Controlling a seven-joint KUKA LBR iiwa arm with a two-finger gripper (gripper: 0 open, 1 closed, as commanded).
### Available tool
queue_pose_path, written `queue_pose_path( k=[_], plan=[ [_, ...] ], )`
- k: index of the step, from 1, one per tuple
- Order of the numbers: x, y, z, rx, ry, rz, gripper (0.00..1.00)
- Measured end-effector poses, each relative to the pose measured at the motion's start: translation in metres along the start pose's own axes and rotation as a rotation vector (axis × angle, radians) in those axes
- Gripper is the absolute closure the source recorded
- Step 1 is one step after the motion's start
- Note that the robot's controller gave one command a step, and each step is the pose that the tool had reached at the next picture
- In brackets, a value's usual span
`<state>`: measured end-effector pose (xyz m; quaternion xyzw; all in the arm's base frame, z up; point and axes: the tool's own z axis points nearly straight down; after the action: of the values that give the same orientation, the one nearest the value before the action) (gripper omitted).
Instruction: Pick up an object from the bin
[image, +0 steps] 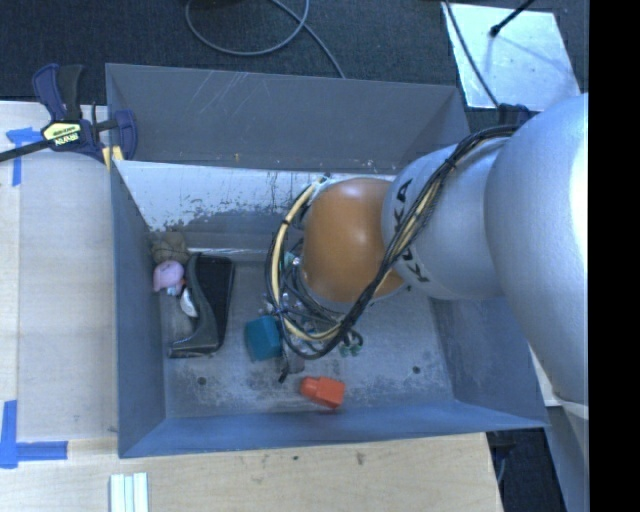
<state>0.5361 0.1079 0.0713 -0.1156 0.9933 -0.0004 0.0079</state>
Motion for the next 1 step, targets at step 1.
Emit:
queue_pose_path(
  k=[1],
  plan=[
    [0.0, 0.0, 0.0, 0.0, 0.0, 0.0, 1.0]
  ],
)
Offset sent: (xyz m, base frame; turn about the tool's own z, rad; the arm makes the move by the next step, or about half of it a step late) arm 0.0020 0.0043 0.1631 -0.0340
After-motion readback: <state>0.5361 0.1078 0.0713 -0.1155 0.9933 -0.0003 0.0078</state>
